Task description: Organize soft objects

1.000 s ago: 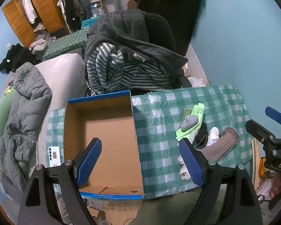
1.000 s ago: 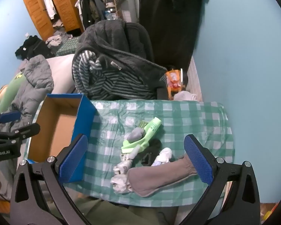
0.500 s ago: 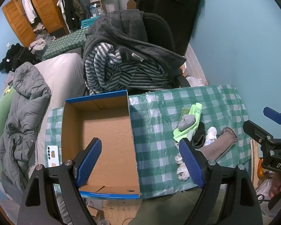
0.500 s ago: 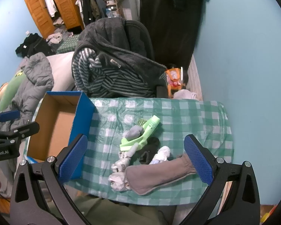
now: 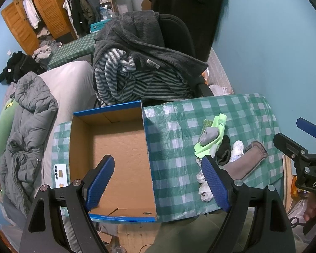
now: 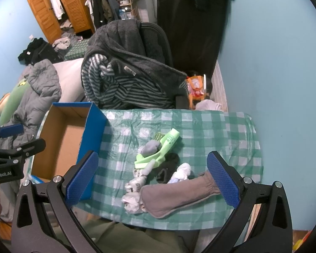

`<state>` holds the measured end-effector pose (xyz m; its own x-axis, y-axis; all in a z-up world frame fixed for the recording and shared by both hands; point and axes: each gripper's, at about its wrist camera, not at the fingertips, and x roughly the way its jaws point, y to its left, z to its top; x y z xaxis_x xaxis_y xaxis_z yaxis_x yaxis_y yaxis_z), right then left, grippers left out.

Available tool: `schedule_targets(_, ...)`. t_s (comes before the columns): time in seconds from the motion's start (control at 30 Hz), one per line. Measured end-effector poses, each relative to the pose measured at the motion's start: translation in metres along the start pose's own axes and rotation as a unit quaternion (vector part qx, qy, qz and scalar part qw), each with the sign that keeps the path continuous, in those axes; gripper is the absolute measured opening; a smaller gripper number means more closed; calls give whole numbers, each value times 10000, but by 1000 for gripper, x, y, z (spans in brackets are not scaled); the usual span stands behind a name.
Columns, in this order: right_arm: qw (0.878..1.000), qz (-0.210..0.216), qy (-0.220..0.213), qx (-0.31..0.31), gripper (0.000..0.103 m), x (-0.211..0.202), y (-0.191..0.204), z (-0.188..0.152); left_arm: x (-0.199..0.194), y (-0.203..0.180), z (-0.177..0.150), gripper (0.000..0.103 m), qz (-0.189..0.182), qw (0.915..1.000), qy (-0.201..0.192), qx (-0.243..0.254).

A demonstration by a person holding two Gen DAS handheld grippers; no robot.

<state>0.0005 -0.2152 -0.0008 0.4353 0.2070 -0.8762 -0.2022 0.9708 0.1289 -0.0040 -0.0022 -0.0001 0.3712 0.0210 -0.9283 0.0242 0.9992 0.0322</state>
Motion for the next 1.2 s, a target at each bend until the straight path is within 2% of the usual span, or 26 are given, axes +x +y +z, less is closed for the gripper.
schedule_targets(0.43,10000,38,3,-81,102,-1,7,-7,-5,3,-15,86,58,10000,-10,-66)
schedule_targets(1.2,10000,35,29,-59,102,0,7,-4,-1,4,-10,86,61,9999,51,-84)
